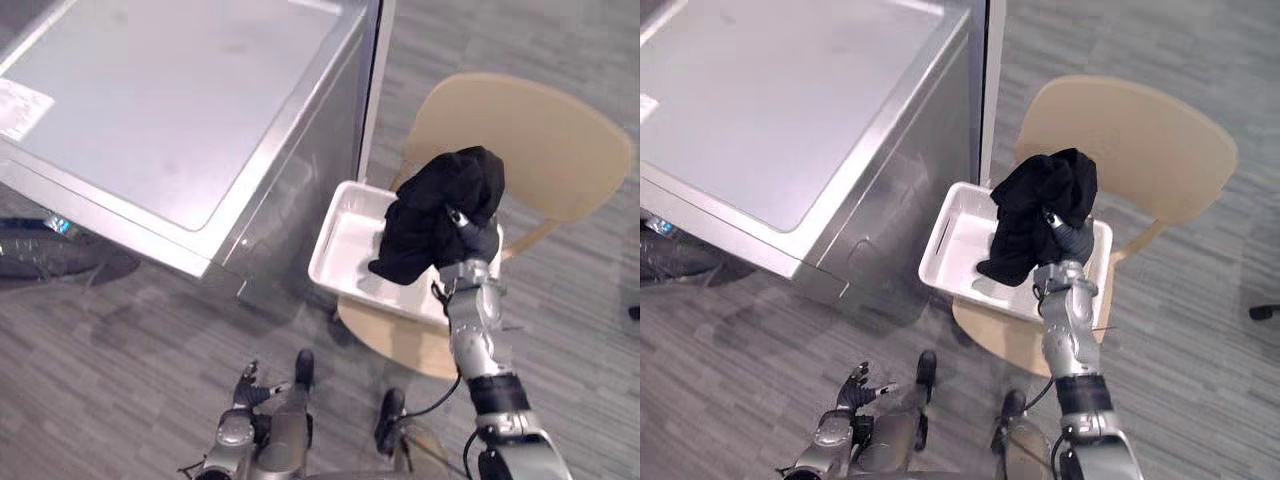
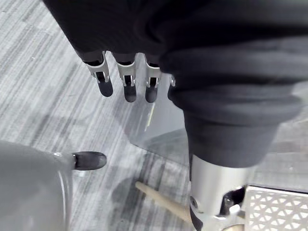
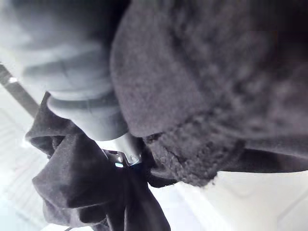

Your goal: Pick up the laundry basket with both hands and put the clothes into the washing machine.

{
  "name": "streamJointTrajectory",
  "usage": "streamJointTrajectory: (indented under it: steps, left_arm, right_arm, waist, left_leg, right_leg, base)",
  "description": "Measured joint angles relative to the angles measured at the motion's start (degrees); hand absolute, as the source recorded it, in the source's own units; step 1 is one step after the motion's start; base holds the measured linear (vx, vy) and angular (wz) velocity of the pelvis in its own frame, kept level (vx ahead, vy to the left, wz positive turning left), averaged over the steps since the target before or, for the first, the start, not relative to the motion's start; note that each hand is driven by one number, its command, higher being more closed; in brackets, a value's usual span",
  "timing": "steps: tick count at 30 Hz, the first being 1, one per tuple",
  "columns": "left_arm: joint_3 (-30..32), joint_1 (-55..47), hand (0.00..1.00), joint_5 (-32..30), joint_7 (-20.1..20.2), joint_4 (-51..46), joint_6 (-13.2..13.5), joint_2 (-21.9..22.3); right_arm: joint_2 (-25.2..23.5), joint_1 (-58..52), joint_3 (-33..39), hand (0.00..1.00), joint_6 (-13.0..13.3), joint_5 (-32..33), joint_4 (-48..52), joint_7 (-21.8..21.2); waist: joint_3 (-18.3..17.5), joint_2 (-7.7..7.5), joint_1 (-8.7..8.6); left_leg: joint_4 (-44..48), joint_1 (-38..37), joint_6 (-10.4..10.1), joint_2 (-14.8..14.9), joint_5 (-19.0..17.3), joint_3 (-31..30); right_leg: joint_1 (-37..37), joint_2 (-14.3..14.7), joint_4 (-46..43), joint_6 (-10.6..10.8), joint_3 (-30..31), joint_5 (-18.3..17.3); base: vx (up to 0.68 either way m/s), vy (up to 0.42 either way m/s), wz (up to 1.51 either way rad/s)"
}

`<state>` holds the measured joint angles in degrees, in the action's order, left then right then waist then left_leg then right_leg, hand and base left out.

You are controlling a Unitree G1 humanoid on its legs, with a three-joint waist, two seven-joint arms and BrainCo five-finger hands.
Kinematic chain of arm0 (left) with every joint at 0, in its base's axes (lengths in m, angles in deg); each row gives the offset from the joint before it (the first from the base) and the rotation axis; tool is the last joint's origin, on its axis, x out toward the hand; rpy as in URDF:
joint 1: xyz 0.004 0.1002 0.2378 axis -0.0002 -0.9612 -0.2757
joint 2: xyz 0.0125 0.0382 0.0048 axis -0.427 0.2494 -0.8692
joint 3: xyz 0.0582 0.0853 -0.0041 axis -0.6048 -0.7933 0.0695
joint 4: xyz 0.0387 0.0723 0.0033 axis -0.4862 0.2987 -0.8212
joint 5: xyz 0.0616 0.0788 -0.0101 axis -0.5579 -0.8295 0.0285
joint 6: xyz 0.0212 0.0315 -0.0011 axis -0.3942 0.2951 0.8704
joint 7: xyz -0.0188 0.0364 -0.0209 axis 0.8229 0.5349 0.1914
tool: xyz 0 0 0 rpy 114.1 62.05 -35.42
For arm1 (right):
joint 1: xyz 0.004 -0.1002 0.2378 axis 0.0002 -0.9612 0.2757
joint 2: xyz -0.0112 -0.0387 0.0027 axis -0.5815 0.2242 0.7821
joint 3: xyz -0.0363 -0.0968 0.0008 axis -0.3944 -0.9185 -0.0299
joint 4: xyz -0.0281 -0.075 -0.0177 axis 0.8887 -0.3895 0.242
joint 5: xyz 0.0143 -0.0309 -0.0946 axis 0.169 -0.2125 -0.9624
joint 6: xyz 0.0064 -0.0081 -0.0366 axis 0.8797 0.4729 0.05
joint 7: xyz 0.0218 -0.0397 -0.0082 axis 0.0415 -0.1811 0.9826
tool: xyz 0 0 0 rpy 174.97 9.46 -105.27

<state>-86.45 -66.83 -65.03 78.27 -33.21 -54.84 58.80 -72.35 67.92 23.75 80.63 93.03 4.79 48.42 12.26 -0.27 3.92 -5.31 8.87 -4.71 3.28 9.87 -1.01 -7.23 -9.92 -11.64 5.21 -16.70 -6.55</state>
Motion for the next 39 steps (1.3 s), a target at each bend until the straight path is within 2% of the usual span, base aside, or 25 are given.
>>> streamJointTrajectory:
  steps: [1,7,10,11,12,13,14,15,16,17,19,20,21,22,23,24,25,27,28,29,30,33,35,36,39]
  left_arm:
    - [0.0,-1.1,0.00,-0.1,0.0,0.4,0.0,0.1]
    - [-0.1,-2.0,0.00,0.0,0.0,1.4,0.1,-0.4]
    - [0.0,-1.8,0.00,-0.1,0.0,1.3,0.4,-0.4]
    - [0.1,-1.7,0.00,-0.1,0.0,1.2,0.4,-0.4]
    - [0.4,-1.3,0.00,0.0,-0.1,1.1,0.4,-0.6]
    - [0.6,-1.2,0.00,0.0,-0.1,0.6,0.6,-0.7]
    - [1.5,-1.9,0.00,0.0,-0.4,-0.7,1.0,-1.6]
    - [2.3,-2.4,0.00,0.1,-1.1,-2.4,1.0,-2.6]
    - [2.3,-2.7,0.00,0.1,-1.4,-2.9,1.0,-2.8]
    - [2.4,-3.4,0.00,0.1,-2.4,-6.3,1.5,-2.9]
    - [2.6,-4.3,0.00,0.4,-2.8,-8.4,1.6,-2.1]
    - [2.5,-5.5,0.00,0.6,-2.9,-10.5,1.6,-0.3]
    - [1.8,-6.9,0.00,1.1,-2.9,-14.0,1.7,1.3]
    - [1.5,-7.7,0.00,1.4,-2.9,-15.8,1.8,2.1]
    - [0.5,-8.3,0.00,1.9,-3.1,-18.6,1.7,2.7]
    - [-1.2,-7.9,0.00,2.4,-3.1,-21.5,1.7,2.6]
    - [-1.2,-7.9,0.00,2.4,-3.1,-26.5,2.6,2.5]
    - [-1.1,-8.4,0.00,2.4,-3.5,-32.4,3.6,1.7]
    - [-0.9,-8.8,0.00,2.4,-3.8,-35.5,4.2,1.5]
    - [-0.5,-9.1,0.00,2.4,-3.8,-39.2,5.4,1.5]
    - [-0.6,-8.6,0.00,2.4,-3.8,-42.0,6.6,1.5]
    - [-4.0,-5.7,0.00,2.5,-3.6,-46.4,8.1,1.6]
    - [-7.8,-5.0,0.00,2.5,-2.9,-49.4,8.8,1.6]
    - [-10.2,-4.3,0.00,2.4,-2.3,-50.6,9.3,1.4]
    - [-15.2,-3.0,0.00,2.4,-1.6,-52.3,9.5,1.3]
  right_arm:
    - [-0.7,-1.5,-1.2,1.00,0.6,-0.4,3.0,-0.3]
    - [-2.5,-3.8,-9.3,1.00,2.3,-3.1,10.6,-2.1]
    - [-3.0,-4.4,-9.2,1.00,2.5,-3.8,10.6,-2.2]
    - [-3.0,-4.4,-9.0,1.00,2.6,-4.4,10.6,-2.1]
    - [-3.3,-4.9,-8.4,1.00,2.7,-5.1,11.9,-1.8]
    - [-3.3,-5.6,-8.3,1.00,3.0,-5.4,12.9,-1.5]
    - [-3.4,-6.6,-8.3,1.00,3.3,-6.3,14.2,-1.3]
    - [-3.6,-6.0,-9.0,1.00,3.3,-8.1,14.2,-1.2]
    - [-3.6,-5.9,-9.1,1.00,3.3,-8.6,14.3,-1.0]
    - [-3.5,-3.9,-9.4,1.00,3.3,-10.4,14.3,0.0]
    - [-3.0,-2.5,-9.1,1.00,3.4,-10.5,14.1,0.5]
    - [-2.2,-1.8,-8.8,1.00,3.4,-10.5,14.0,1.2]
    - [-0.9,-1.9,-8.0,1.00,3.5,-10.8,13.6,1.9]
    - [-0.2,-2.0,-7.8,1.00,3.5,-11.2,13.1,2.5]
    - [0.7,-2.1,-7.6,1.00,3.4,-11.9,12.4,2.8]
    - [1.5,-2.9,-6.3,1.00,3.4,-12.3,12.2,3.1]
    - [2.1,-2.0,-5.1,1.00,3.3,-13.4,11.2,3.4]
    - [2.6,-1.9,-4.1,1.00,3.1,-14.3,11.1,3.5]
    - [3.0,-2.0,-4.5,1.00,3.1,-14.4,11.1,3.3]
    - [3.7,-2.4,-5.1,1.00,3.0,-14.4,11.0,2.4]
    - [4.2,-2.7,-5.6,1.00,2.9,-14.4,11.0,1.8]
    - [4.6,-2.8,-7.2,1.00,2.6,-14.2,10.6,-0.5]
    - [4.5,-2.9,-10.1,1.00,2.0,-14.2,10.5,-2.6]
    - [4.3,-2.9,-12.4,1.00,1.6,-14.2,10.1,-4.2]
    - [3.2,-2.5,-19.5,1.00,-0.1,-14.1,8.2,-8.0]
  waist:
    - [-1.4,0.12,0.02]
    - [-2.7,-0.82,-0.04]
    - [-2.7,-0.90,-0.25]
    - [-2.8,-0.82,-0.18]
    - [-2.7,-0.57,-0.46]
    - [-2.7,-0.90,-0.72]
    - [-3.5,-2.36,-1.09]
    - [-4.4,-3.82,-0.08]
    - [-4.7,-4.20,0.31]
    - [-4.7,-4.21,2.30]
    - [-4.4,-3.18,3.52]
    - [-4.4,-0.46,2.99]
    - [-3.7,1.69,2.84]
    - [-3.7,2.74,2.75]
    - [-3.4,3.80,2.68]
    - [-3.1,3.32,1.28]
    - [-2.3,1.89,0.63]
    - [-2.3,1.40,0.18]
    - [-2.6,1.93,0.13]
    - [-2.7,2.33,0.14]
    - [-3.3,3.37,-0.23]
    - [-3.4,3.51,-0.84]
    - [-4.0,3.70,-1.65]
    - [-4.6,3.12,-1.58]
    - [-6.1,1.83,-1.10]
  left_leg:
    - [0.0,-1.1,0.4,0.7,-1.6,1.1]
    - [-0.1,-5.2,0.4,2.8,-2.4,8.4]
    - [2.3,-3.9,1.0,2.8,-3.0,7.4]
    - [2.9,-2.7,1.3,2.9,-3.2,6.8]
    - [4.0,-0.7,2.4,3.3,-3.8,5.0]
    - [4.8,-0.2,2.6,2.8,-3.6,3.2]
    - [6.6,1.6,2.7,1.3,-3.1,-0.9]
    - [8.7,3.9,2.2,0.2,-2.8,-2.5]
    - [9.3,4.8,1.8,0.0,-2.5,-2.9]
    - [9.9,7.9,0.2,0.3,-1.0,-5.0]
    - [9.9,9.8,0.3,1.0,0.3,-5.9]
    - [9.6,11.8,0.1,2.5,2.4,-8.5]
    - [8.0,11.9,0.8,3.8,3.5,-10.8]
    - [7.0,11.8,1.9,4.5,3.2,-11.6]
    - [4.8,11.7,6.5,5.7,-1.6,-10.0]
    - [4.0,12.4,11.7,5.3,-9.9,-4.2]
    - [7.0,13.6,8.4,3.9,-8.6,0.0]
    - [16.9,14.4,6.9,1.8,-7.6,3.4]
    - [21.4,13.4,6.8,1.8,-7.8,4.7]
    - [26.2,11.1,5.7,2.7,-9.2,6.5]
    - [28.2,7.3,3.8,4.0,-11.9,8.3]
    - [21.8,1.3,2.2,5.8,-13.8,11.8]
    - [15.3,-0.4,1.9,5.0,-13.6,12.2]
    - [11.1,-2.0,0.7,4.0,-11.9,11.8]
    - [6.9,-2.8,2.0,1.3,-9.0,10.0]
  right_leg:
    - [0.2,0.7,0.6,-0.1,1.3,0.1]
    - [1.2,3.3,3.6,-0.6,8.8,3.7]
    - [0.0,3.0,0.4,-0.4,8.8,3.2]
    - [0.0,3.0,0.4,0.6,8.8,2.8]
    - [-2.6,3.1,-9.5,1.9,11.3,-2.6]
    - [-3.4,2.9,-16.4,1.8,12.4,-5.2]
    - [-1.9,2.5,-25.8,3.5,15.5,-8.7]
    - [-0.5,2.7,-26.8,3.4,18.2,-10.6]
    - [-0.2,2.9,-25.9,3.3,19.0,-11.6]
    - [1.4,4.6,-19.5,0.1,19.7,-15.8]
    - [2.2,6.3,-15.3,-1.3,18.0,-17.5]
    - [2.5,8.7,-13.1,-3.2,15.4,-17.4]
    - [2.4,10.8,-13.7,-3.9,13.2,-17.0]
    - [2.3,11.8,-14.1,-4.5,12.2,-16.7]
    - [3.0,12.4,-13.1,-5.8,9.8,-15.9]
    - [4.4,10.5,-9.3,-7.0,5.1,-13.5]
    - [4.1,8.2,-7.7,-7.5,2.0,-11.9]
    - [3.9,5.7,-4.8,-7.7,-1.4,-9.0]
    - [3.9,5.3,-3.2,-7.8,-2.7,-7.5]
    - [3.8,5.3,-1.8,-7.9,-4.2,-6.0]
    - [3.6,5.2,-1.6,-7.8,-6.0,-5.6]
    - [3.6,4.4,-1.6,-6.9,-10.3,-4.9]
    - [3.8,4.3,-1.2,-5.8,-13.2,-4.2]
    - [3.8,3.6,-0.9,-5.0,-14.3,-3.5]
    - [4.3,2.1,0.7,-3.3,-15.6,-2.1]
  base:
    - [0.00,-0.007,-0.48]
    - [-0.05,-0.008,-0.69]
    - [-0.10,0.002,-0.02]
    - [-0.11,-0.019,0.68]
    - [-0.10,-0.038,0.86]
    - [-0.03,-0.092,1.64]
    - [-0.06,-0.245,1.68]
    - [-0.02,-0.224,1.39]
    - [-0.19,-0.360,0.83]
    - [-0.19,-0.255,0.39]
    - [-0.25,-0.248,0.34]
    - [-0.36,-0.235,0.70]
    - [-0.36,-0.229,0.79]
    - [-0.31,-0.184,0.76]
    - [-0.22,-0.145,1.33]
    - [-0.25,-0.105,1.82]
    - [-0.24,-0.077,1.80]
    - [-0.22,-0.052,1.16]
    - [-0.22,-0.043,0.95]
    - [-0.21,0.013,0.80]
    - [-0.15,0.044,0.75]
    - [-0.15,0.100,0.87]
    - [-0.10,0.152,0.74]
    - [-0.05,0.174,0.56]
    - [-0.05,0.167,0.47]
